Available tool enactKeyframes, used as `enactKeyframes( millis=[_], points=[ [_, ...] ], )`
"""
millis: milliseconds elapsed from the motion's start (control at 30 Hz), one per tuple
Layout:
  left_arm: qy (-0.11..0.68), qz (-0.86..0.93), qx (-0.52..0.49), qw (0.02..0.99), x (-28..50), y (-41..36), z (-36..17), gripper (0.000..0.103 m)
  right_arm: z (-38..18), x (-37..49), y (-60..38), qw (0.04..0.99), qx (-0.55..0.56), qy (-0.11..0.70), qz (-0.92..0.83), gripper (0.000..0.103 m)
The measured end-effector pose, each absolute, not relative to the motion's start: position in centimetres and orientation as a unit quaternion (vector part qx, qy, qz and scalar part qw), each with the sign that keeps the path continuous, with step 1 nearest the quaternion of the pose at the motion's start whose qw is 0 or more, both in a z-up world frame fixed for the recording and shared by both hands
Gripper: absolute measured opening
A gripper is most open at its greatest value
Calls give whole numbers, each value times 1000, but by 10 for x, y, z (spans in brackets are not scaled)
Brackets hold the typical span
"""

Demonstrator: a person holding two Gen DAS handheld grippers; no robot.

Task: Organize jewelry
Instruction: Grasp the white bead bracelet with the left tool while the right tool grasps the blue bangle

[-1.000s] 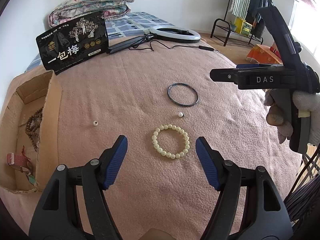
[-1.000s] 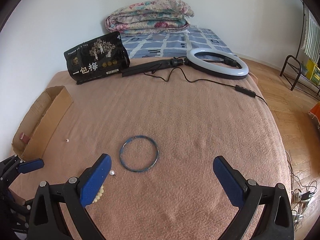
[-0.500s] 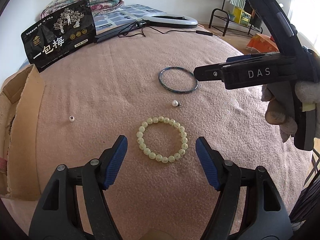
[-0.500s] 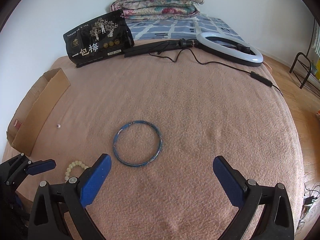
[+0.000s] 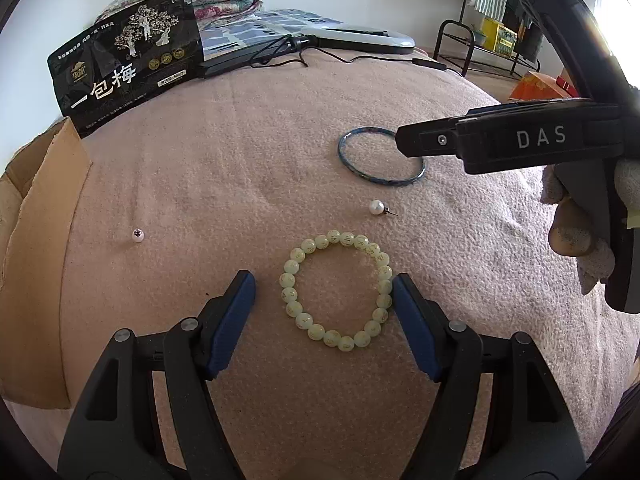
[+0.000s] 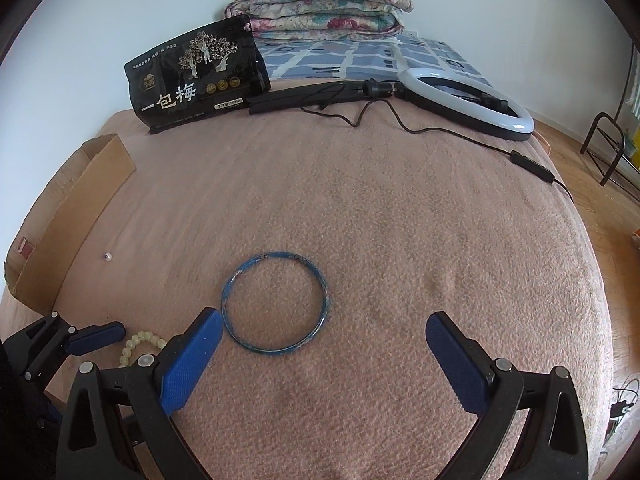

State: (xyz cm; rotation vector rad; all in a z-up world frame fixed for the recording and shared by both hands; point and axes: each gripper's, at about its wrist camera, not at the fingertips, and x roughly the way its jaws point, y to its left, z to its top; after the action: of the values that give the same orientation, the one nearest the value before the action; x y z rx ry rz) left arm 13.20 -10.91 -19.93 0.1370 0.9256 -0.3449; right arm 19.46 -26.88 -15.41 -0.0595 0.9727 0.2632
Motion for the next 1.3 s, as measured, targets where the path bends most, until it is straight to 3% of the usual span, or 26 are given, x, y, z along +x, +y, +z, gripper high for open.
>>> enactKeyframes(
  millis=[200,467,733,1033,1167,1300],
  points=[
    [441,-157,85,879,133,-108,-201,73,-157,197,-266,873,-31,469,128,102],
    [449,-163,-6,878,137,-75,-189,73,-161,199,-260,872,-34,471,133,102],
    [455,-137,26,879,141,-74,-196,72,-167,200,-249,866,-48,478,136,102],
    [457,-134,44,878,157,-83,-200,53,-179,207,-240,857,-55,496,128,102],
    [452,-128,53,881,161,-83,-200,33,-183,208,-237,855,-62,499,124,101],
    [450,-119,51,883,164,-76,-200,15,-182,212,-240,856,-57,499,125,91]
  ],
)
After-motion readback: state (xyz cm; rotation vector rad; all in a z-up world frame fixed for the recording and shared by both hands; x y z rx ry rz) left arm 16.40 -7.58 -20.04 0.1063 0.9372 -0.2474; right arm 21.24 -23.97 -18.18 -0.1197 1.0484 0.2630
